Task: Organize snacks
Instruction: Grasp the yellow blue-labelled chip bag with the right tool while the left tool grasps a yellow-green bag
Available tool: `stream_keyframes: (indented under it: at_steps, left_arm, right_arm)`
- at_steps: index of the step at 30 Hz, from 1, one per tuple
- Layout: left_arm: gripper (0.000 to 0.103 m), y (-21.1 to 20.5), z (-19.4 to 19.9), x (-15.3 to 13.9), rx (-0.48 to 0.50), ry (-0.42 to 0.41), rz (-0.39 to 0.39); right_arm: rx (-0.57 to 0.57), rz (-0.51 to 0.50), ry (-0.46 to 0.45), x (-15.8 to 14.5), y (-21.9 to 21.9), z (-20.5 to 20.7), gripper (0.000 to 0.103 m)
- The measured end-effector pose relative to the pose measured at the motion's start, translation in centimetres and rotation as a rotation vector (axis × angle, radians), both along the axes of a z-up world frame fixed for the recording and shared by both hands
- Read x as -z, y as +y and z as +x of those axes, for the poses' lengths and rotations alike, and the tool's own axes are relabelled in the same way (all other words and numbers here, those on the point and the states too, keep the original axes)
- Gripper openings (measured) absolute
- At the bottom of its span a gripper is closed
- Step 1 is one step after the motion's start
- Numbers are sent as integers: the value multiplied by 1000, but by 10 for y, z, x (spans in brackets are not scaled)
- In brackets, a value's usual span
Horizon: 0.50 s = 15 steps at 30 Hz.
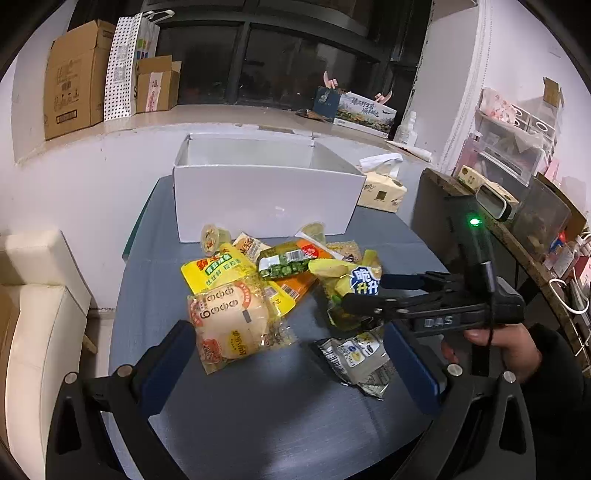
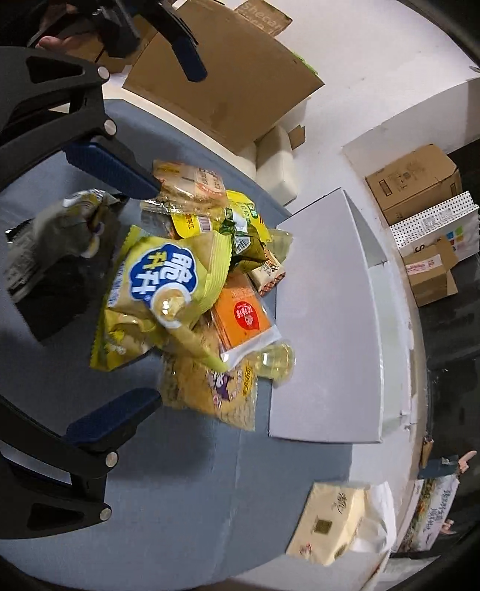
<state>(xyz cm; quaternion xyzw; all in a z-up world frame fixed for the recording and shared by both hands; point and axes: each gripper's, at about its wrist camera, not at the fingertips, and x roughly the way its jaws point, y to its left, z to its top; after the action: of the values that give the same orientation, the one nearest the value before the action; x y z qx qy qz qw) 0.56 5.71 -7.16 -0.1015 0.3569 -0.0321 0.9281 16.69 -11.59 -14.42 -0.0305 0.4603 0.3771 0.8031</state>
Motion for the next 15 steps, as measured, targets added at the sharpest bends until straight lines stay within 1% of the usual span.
stream_keyframes:
  at_steps: [1,2,3,5,7,10,12,15]
  left_arm:
    - [103,1,1,2,-4,6,-8]
    - [103,3,2,4,-10,10,-17]
    - [103,3,2,5,-12,12,-20]
    - [103,4,4,7,-14,16,-21]
    - [103,4,6,7,-8,16,-21]
    - [103,2,17,6,4,14,-12]
    - [103,-1,25,5,18,14,2]
    - [103,-10,47,4,60,22,62]
  right_arm:
    - [-4,-8,7,4,3,2,94]
    - [-12,-20,16,8,6,5,71]
    - [-29,0,26,11,8,7,69]
    - [-45,35,18,10,6,7,60]
    - [-36,70,20,5,0,6,55]
    - [-6,100,-10,-6,-15,5,53]
    - [14,150,-14,-17,-29,6,53]
    - [63,192,-50,-36,-53,4,53]
